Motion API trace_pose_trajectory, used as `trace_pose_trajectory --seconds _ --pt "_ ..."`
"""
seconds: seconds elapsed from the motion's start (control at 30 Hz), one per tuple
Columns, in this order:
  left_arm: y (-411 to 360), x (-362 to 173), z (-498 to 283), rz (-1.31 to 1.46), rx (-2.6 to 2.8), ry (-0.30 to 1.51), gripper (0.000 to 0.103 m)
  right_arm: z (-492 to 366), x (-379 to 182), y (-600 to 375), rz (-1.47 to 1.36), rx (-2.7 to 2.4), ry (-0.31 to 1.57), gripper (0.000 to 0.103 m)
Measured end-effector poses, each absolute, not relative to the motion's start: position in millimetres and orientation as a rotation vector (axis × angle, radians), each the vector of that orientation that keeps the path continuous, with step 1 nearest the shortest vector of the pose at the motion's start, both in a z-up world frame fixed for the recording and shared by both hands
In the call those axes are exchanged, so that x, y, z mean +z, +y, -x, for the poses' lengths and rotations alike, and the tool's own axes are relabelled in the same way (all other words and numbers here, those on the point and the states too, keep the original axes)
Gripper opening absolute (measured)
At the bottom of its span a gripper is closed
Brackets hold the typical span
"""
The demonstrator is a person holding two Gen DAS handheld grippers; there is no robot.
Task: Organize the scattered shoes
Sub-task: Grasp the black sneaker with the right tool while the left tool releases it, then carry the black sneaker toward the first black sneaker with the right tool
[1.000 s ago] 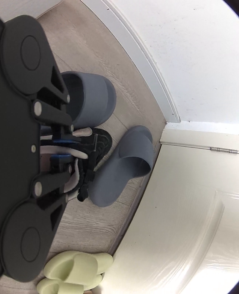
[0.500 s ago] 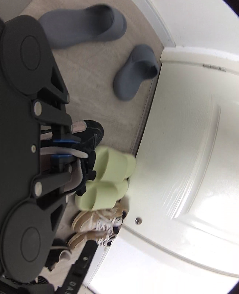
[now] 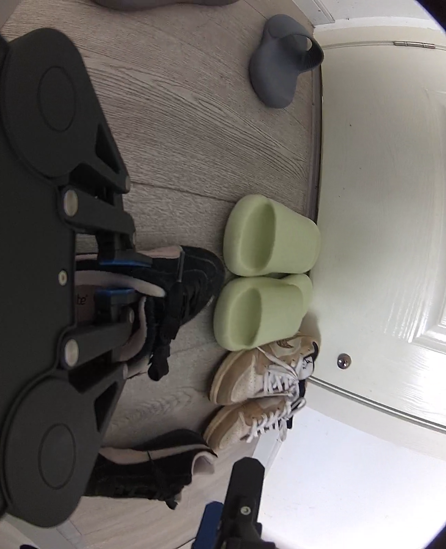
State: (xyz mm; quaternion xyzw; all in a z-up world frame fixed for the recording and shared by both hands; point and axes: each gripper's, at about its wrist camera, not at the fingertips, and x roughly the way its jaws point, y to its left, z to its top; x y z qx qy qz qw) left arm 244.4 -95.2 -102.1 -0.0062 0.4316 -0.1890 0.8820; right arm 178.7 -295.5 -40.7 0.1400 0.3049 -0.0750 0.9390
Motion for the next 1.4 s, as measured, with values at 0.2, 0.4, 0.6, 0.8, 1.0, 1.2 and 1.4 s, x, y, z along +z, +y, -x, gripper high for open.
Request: trace_pose_trajectory --seconds 0.2,0.4,0.6,0.8,1.0,1.2,1.4 --pt "-68 -108 -261 0.103 -0.367 1.015 0.052 -183 -46 -279 -0.167 -0.117 0.666 0.093" --pt "-43 -86 -262 0.066 -0.449 1.072 0.061 -189 -56 -273 -0.173 -0.054 0.747 0.093" --pt "2 -69 -248 0.084 -0.394 0.981 0.074 -197 -80 -233 -0.02 0.162 0.899 0.093" --pt "32 -85 -267 0.246 -0.255 1.024 0.074 -202 -107 -206 0.05 0.209 1.041 0.073" --pt "49 -81 -271 0.356 -0.254 1.008 0.074 -202 -118 -224 -0.185 0.139 1.104 0.024" --pt "56 -77 -271 0.391 -0.231 0.971 0.074 -193 -124 -224 -0.552 0.083 1.087 0.053" --pt "74 -77 -271 0.451 -0.184 0.946 0.074 -194 -104 -183 -0.548 0.493 1.096 0.064"
